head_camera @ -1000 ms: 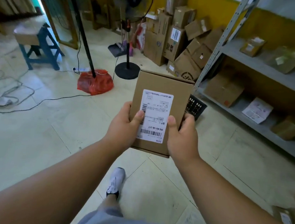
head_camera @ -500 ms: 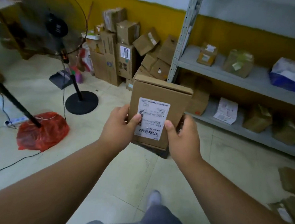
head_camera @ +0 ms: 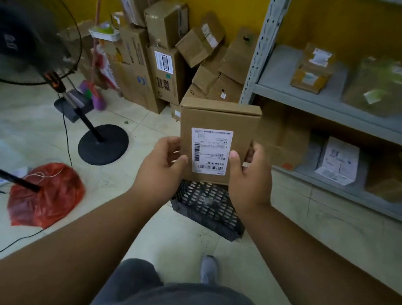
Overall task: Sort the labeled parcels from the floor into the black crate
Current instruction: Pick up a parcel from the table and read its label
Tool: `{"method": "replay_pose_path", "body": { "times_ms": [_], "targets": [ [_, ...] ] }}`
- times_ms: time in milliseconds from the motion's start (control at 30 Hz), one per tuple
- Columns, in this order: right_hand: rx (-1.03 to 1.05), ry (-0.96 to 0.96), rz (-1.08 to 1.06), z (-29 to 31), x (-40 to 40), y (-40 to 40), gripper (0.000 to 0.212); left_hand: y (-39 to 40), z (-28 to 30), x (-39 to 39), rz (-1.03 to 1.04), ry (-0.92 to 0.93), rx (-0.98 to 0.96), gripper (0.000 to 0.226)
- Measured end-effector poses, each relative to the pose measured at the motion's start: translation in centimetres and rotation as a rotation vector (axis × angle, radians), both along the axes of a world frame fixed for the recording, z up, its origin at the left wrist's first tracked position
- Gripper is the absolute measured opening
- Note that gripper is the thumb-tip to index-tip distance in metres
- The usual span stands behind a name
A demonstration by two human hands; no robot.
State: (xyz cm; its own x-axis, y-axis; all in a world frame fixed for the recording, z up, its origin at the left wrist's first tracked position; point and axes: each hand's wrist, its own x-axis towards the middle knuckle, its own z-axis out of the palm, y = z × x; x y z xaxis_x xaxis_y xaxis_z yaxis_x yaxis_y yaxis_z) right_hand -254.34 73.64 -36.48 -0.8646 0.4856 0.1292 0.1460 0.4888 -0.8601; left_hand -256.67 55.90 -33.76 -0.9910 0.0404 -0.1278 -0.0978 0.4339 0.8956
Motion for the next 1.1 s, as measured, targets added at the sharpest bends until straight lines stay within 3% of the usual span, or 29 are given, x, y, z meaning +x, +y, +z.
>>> {"method": "replay_pose_path", "body": {
  "times_ms": [200,300,400,467,567,667,900,1000,1100],
  "targets": [
    [-0.096,-0.091,-0.085,-6.1,-8.8,-0.5,0.04,0.3,-4.8,-11.2,-0.219,-0.04,-0.056,0.055],
    [-0.078,-0.183,-0.162,-10.1,-11.9,-1.6,0.042,0.2,-10.2,-16.7,-0.339,-0.123,-0.121,0.046],
    [-0.151,-0.333,-0.219,-15.6,-14.4,-2.6,0.04,0.2,-16.9,-19.7,-0.324,-0.258,-0.165,0.053],
    [-0.22,-0.455,-0.251,-20.4,-15.8,-3.0,0.039,0.5,-22.0,-20.8,-0.295,-0.319,-0.173,0.049],
    [-0.369,-0.573,-0.309,-28.6,-16.9,-3.4,0.019,1.4,-30.5,-21.9,-0.319,-0.391,-0.262,0.035],
    [-0.408,-0.659,-0.367,-37.6,-18.2,-3.0,0.018,2.2,-39.8,-23.2,-0.383,-0.481,-0.337,0.033],
    [-0.538,-0.868,-0.346,-59.0,-20.2,-0.7,0.03,4.3,-61.1,-25.3,-0.572,-0.7,-0.465,0.052],
    [-0.585,-0.895,-0.322,-66.4,-20.0,-0.8,0.023,4.8,-68.1,-25.2,-0.61,-0.784,-0.562,0.065],
    [-0.63,-0.958,-0.287,-71.7,-21.4,-0.7,0.031,5.7,-73.3,-25.5,-0.639,-0.834,-0.674,0.069]
  ]
}}
